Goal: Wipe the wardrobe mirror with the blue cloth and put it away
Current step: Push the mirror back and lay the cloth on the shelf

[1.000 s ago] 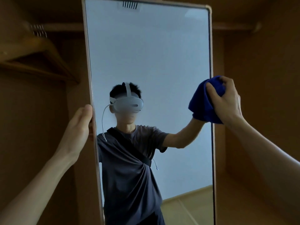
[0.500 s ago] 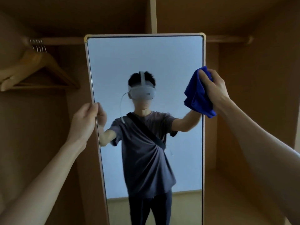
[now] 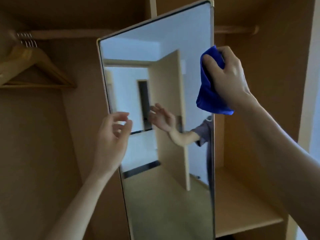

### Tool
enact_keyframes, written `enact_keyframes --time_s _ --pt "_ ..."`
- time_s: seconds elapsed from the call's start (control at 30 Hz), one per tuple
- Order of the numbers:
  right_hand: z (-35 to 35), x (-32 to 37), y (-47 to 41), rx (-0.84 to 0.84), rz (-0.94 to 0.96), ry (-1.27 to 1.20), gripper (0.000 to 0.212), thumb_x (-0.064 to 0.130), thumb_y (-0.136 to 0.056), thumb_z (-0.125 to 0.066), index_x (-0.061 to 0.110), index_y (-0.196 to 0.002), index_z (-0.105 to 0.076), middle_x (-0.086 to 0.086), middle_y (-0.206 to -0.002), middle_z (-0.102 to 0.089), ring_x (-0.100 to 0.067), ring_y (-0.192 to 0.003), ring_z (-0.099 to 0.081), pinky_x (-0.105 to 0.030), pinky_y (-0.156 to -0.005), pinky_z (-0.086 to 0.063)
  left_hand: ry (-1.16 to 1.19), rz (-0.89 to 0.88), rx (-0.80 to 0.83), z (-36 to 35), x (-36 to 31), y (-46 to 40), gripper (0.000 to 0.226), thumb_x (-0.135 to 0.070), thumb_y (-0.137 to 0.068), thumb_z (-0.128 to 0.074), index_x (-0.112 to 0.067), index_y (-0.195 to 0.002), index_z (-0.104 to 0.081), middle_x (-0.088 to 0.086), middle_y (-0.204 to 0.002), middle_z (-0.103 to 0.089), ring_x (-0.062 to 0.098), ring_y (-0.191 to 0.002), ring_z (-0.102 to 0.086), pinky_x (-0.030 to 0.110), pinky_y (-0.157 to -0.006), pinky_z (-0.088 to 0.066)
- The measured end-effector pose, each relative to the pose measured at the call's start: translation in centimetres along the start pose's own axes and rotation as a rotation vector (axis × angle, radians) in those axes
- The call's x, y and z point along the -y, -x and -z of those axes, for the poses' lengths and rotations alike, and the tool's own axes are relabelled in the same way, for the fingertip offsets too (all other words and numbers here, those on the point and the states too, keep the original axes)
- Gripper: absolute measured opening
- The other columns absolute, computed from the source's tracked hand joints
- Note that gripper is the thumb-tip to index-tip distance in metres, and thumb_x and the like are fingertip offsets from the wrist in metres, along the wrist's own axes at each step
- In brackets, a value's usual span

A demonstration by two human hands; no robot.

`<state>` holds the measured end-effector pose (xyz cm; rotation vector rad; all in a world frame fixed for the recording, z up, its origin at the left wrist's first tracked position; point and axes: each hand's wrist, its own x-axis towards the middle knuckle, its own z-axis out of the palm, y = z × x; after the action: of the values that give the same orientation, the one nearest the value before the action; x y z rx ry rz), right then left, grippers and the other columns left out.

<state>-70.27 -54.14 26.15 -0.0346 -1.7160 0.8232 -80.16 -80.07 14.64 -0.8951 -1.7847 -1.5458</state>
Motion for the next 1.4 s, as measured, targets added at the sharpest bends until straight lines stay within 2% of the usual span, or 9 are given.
enact_keyframes --time_s 0.1,0.23,0.43,0.57,0.7,0.87,0.97,1.2,1.4 --pt "0.1 2.1 1.4 0.004 0.065 0.063 0.020 0.039 -0.102 -0.052 0.024 -0.114 -0.055 0.013 -0.080 -0.064 0.001 -0.067 -0.060 -0.016 -0.060 -0.043 0.110 -0.072 0.129 -1.9 -2.1 2.8 0.015 -0.025 -0.094 -0.060 -0.016 -0.106 -0.064 0.002 -0.087 -0.063 0.005 -0.064 -0.053 0.010 -0.058 -0.039" --pt "-0.6 4.5 3.3 -0.002 0.154 0.128 0.026 0.038 -0.102 -0.051 0.019 -0.121 -0.052 0.007 -0.085 -0.067 -0.012 -0.070 -0.064 -0.031 -0.063 -0.050 0.094 -0.142 0.286 -3.4 -3.0 5.3 0.008 -0.027 -0.095 -0.062 -0.020 -0.097 -0.066 -0.006 -0.080 -0.064 0.015 -0.068 -0.061 0.017 -0.058 -0.045" --pt "-2.3 6.4 4.9 -0.003 0.205 0.149 0.035 0.040 -0.102 -0.048 0.018 -0.128 -0.045 0.003 -0.088 -0.066 -0.022 -0.069 -0.066 -0.051 -0.070 -0.059 -0.013 -0.155 0.431 -4.2 -2.2 10.2 0.028 -0.057 -0.085 -0.066 -0.031 -0.089 -0.056 -0.016 -0.077 -0.058 0.007 -0.063 -0.056 0.011 -0.055 -0.039" --pt "-3.4 6.7 6.2 -0.030 0.220 0.115 0.032 0.041 -0.102 -0.049 0.019 -0.125 -0.045 0.009 -0.077 -0.059 -0.018 -0.061 -0.062 -0.047 -0.063 -0.057 -0.061 -0.106 0.365 -4.6 -0.9 12.9 0.037 -0.066 -0.078 -0.069 -0.033 -0.084 -0.053 -0.012 -0.072 -0.057 0.008 -0.060 -0.055 0.017 -0.055 -0.042" --pt "-4.8 6.4 8.0 -0.052 0.245 0.066 0.033 0.044 -0.101 -0.049 0.019 -0.124 -0.045 0.011 -0.075 -0.059 -0.014 -0.057 -0.061 -0.046 -0.059 -0.056 0.008 0.006 0.300 -4.5 0.3 13.4 0.031 -0.049 -0.078 -0.076 -0.030 -0.082 -0.052 -0.010 -0.076 -0.067 0.015 -0.061 -0.062 0.037 -0.058 -0.051" --pt "-7.0 5.7 9.5 -0.119 0.263 0.067 0.035 0.047 -0.103 -0.049 0.023 -0.129 -0.045 0.012 -0.088 -0.059 -0.006 -0.060 -0.055 -0.035 -0.060 -0.046 -0.022 -0.015 0.306 -3.2 1.6 12.7 0.031 -0.048 -0.078 -0.077 -0.029 -0.073 -0.052 -0.020 -0.068 -0.058 0.009 -0.055 -0.051 0.019 -0.053 -0.039" --pt "-8.5 5.2 9.8 -0.100 0.262 0.075 0.037 0.048 -0.103 -0.049 0.023 -0.130 -0.044 0.008 -0.094 -0.062 -0.010 -0.061 -0.057 -0.033 -0.061 -0.045 -0.026 0.045 0.306 -2.5 2.6 12.0 0.031 -0.051 -0.077 -0.075 -0.030 -0.077 -0.053 -0.013 -0.067 -0.057 0.015 -0.058 -0.050 0.015 -0.054 -0.036" --pt "-11.4 3.5 9.4 -0.057 0.244 0.135 0.036 0.047 -0.104 -0.044 0.022 -0.129 -0.042 0.005 -0.100 -0.063 -0.019 -0.063 -0.060 -0.037 -0.061 -0.050 0.087 0.246 0.486 -1.7 4.6 9.3 0.033 -0.048 -0.083 -0.073 -0.017 -0.087 -0.061 -0.002 -0.077 -0.062 0.005 -0.068 -0.054 0.028 -0.069 -0.047" --pt "-11.8 2.3 8.3 0.020 0.236 0.227 0.039 0.048 -0.106 -0.042 0.019 -0.132 -0.043 0.002 -0.104 -0.065 -0.025 -0.069 -0.062 -0.036 -0.063 -0.043 0.045 0.195 0.497 -2.6 6.0 7.9 0.031 -0.044 -0.085 -0.073 -0.015 -0.091 -0.063 -0.001 -0.081 -0.065 0.008 -0.072 -0.058 0.026 -0.071 -0.050"
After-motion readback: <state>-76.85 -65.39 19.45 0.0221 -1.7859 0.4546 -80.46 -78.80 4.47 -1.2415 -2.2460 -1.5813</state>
